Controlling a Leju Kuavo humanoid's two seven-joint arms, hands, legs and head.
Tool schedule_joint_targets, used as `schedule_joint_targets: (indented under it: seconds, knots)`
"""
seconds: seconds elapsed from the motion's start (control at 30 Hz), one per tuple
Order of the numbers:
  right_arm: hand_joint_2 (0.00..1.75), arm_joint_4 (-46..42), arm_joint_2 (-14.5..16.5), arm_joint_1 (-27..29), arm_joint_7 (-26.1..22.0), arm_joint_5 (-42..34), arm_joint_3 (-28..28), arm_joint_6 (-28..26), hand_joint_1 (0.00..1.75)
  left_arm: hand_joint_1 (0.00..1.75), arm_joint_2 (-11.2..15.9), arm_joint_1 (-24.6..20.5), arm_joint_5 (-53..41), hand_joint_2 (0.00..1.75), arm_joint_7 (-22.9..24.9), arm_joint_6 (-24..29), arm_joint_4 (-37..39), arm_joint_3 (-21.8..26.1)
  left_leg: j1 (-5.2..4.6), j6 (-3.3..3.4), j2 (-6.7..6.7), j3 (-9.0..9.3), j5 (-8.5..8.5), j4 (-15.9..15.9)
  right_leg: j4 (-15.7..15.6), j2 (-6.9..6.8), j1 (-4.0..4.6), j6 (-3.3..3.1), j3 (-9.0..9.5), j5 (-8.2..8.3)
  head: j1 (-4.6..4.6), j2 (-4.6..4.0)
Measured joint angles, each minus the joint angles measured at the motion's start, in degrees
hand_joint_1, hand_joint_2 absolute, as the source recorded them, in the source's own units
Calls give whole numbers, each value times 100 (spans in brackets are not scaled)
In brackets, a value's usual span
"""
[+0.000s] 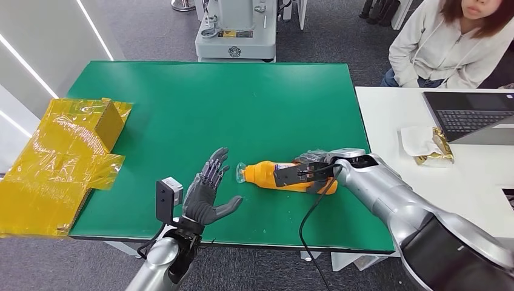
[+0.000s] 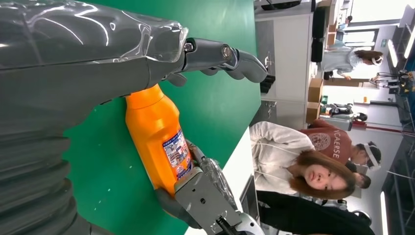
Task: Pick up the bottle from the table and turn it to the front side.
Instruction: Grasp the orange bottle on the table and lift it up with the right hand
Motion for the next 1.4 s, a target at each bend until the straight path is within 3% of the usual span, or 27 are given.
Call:
schedule_joint_targets:
  seconds: [0.27, 0.37, 0.5, 0.63, 0.77, 0.93, 1.13, 1.4]
  knots:
    - [175, -21, -32, 124, -212, -363, -23, -502, 175, 0, -1, 7, -32, 175, 10, -2, -24, 1, 0, 0, 0, 1, 0, 1, 0, 0, 0, 0, 1, 0, 1, 0]
    - [175, -118, -79, 333, -549, -849, -229, -1029, 175, 0, -2, 33, -89, 175, 1, -1, -33, 6, 1, 0, -1, 1, 0, 1, -1, 0, 0, 0, 1, 0, 1, 0]
    - [175, -634, -208, 1078, -1402, -1609, -906, -1974, 175, 0, -7, 118, -181, 175, -83, 33, -87, 51, 3, 0, -9, -1, -2, -1, -4, -7, 3, 2, 3, -4, 2, 0]
    - [175, -1773, -281, 2324, -1869, -2220, -1744, -2623, 175, 0, -8, 137, -189, 175, -150, 80, -114, 79, 7, -3, -15, -1, -10, -3, -7, -14, 6, 2, 4, -14, 1, 0]
    - [175, -3042, -340, 3633, -1947, -2670, -2519, -2772, 175, 0, -7, 166, -181, 175, -161, 79, -190, 79, 7, -2, -23, -9, -13, -4, -6, -24, 5, 3, 2, -23, -1, 0]
    - [175, -4015, -436, 4502, -1921, -2766, -3189, -2871, 175, 0, -9, 212, -185, 175, -136, 72, -263, 79, 5, -2, -19, -10, -14, -4, -7, -21, 4, 4, 2, -24, 1, 0]
    - [175, -4601, -438, 5077, -1903, -2709, -3579, -2962, 175, 0, -13, 203, -243, 175, -129, 69, -296, 79, 4, -1, -16, -8, -14, -2, -7, -18, 2, 4, 3, -23, 1, 0]
    - [175, -4921, -333, 5317, -1805, -2476, -3809, -3004, 175, 0, -11, -11, -327, 175, 32, -178, -285, 79, 4, -2, -15, -5, -13, -3, -5, -17, 3, 3, 3, -22, 0, 0]
